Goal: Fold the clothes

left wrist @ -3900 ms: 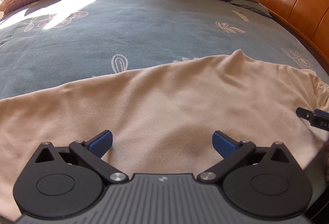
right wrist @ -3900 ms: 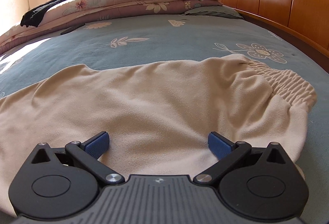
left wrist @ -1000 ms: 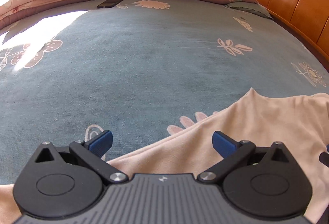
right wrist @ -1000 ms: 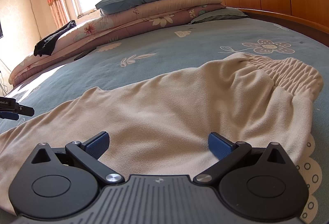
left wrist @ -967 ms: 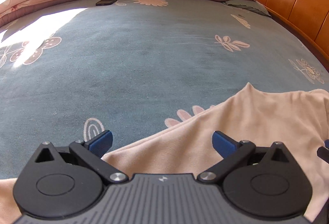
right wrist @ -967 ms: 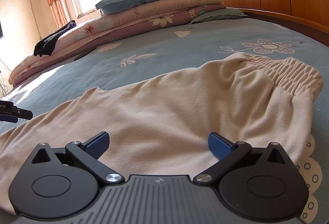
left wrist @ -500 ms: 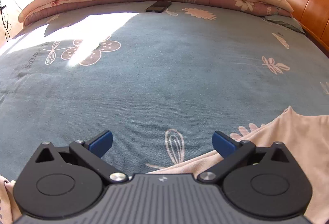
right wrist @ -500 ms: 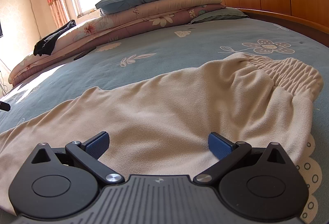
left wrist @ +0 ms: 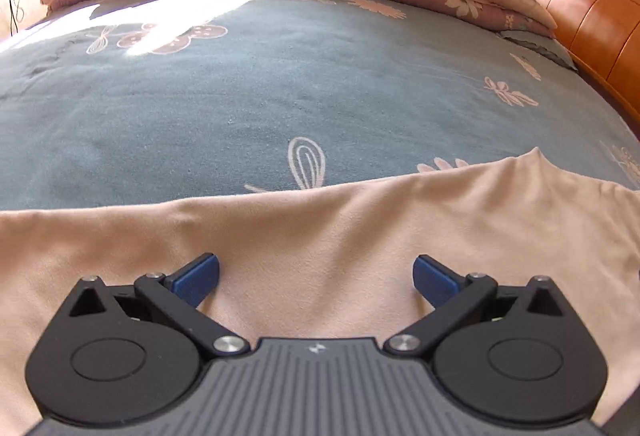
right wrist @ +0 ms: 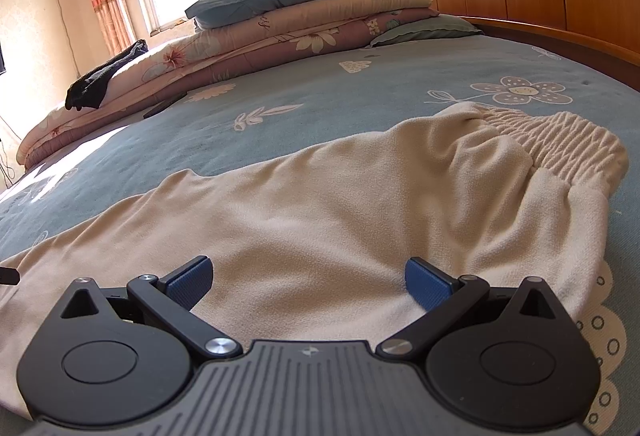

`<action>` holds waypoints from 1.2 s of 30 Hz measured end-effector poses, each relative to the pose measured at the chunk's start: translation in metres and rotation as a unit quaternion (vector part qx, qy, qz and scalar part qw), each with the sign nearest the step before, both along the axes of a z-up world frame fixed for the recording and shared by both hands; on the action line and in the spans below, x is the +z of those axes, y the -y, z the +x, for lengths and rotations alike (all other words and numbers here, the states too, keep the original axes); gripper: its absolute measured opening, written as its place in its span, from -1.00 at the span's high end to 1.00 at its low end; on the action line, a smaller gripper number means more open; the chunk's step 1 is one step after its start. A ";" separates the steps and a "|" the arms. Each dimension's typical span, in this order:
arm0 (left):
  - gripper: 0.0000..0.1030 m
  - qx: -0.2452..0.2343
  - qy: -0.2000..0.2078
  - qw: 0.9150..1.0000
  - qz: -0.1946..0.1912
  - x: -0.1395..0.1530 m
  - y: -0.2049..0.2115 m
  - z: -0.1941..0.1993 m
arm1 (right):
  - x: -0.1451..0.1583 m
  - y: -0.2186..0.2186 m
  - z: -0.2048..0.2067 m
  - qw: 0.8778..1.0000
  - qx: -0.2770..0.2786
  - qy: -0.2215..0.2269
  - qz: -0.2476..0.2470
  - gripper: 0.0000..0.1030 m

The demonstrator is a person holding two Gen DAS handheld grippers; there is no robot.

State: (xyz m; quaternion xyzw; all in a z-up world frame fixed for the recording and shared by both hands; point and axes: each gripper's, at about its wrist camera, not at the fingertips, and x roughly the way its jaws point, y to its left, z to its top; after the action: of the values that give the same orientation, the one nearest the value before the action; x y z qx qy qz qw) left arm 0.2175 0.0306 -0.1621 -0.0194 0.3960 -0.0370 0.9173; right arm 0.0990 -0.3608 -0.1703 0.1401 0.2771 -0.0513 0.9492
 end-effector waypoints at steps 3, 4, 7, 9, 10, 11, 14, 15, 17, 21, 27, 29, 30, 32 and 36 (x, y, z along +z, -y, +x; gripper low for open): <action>-0.99 0.022 0.024 0.999 0.013 -0.001 -0.002 0.013 | 0.000 -0.001 0.000 1.000 0.000 -0.001 -0.002 -1.00; -0.99 0.023 0.030 0.999 0.020 0.000 -0.001 0.016 | 0.000 -0.001 0.000 1.000 0.000 -0.001 -0.003 -1.00; -1.00 0.017 0.026 0.999 0.035 0.001 -0.002 0.028 | 0.000 0.000 -0.001 1.000 0.000 0.000 0.000 -1.00; -0.99 0.030 0.022 0.999 0.014 0.010 -0.007 0.026 | 0.000 0.001 -0.001 1.000 0.000 0.001 0.001 -1.00; -0.99 0.033 0.025 0.999 0.001 0.015 -0.009 0.023 | 0.000 0.001 -0.001 1.000 0.000 0.002 0.002 -1.00; -0.99 0.030 0.030 0.999 -0.009 0.020 -0.012 0.017 | 0.000 0.001 -0.001 1.000 -0.001 0.002 0.003 -1.00; -0.99 0.031 0.042 0.999 -0.011 0.028 -0.017 -0.004 | 0.000 0.001 -0.002 1.000 -0.001 0.002 0.003 -1.00; -0.99 0.037 0.043 0.998 -0.004 0.028 -0.019 -0.010 | 0.000 0.001 -0.002 1.000 -0.001 0.002 0.003 -1.00; -0.99 0.052 0.037 0.998 0.007 0.026 -0.023 -0.023 | 0.000 0.001 -0.002 1.000 -0.001 0.003 0.003 -1.00; -0.99 0.080 0.002 0.997 -0.015 0.004 -0.039 -0.032 | 0.000 0.001 -0.003 1.000 -0.001 0.003 0.004 -1.00; -0.99 0.094 0.026 0.995 0.015 0.000 -0.054 -0.006 | 0.000 0.000 -0.004 1.000 -0.003 0.004 0.004 -1.00; -1.00 0.105 0.029 0.994 0.016 0.002 -0.064 0.008 | 0.000 0.000 -0.003 1.000 -0.003 0.003 0.002 -1.00; -1.00 0.111 0.030 0.993 0.017 0.004 -0.069 0.013 | 0.000 -0.001 -0.003 1.000 -0.003 0.003 0.001 -1.00; -0.99 0.123 0.033 0.992 0.018 0.010 -0.076 0.018 | 0.000 -0.002 -0.003 1.000 -0.004 0.001 -0.002 -1.00; -0.99 0.151 0.050 0.987 0.032 0.022 -0.083 0.002 | 0.001 -0.004 -0.002 1.000 -0.006 -0.004 -0.011 -1.00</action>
State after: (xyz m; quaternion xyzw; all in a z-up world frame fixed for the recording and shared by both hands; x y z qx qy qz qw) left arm 0.2191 0.1135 -0.1399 -0.0473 0.3429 0.1139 0.9312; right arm 0.0970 -0.3565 -0.1697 0.1311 0.2790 -0.0604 0.9494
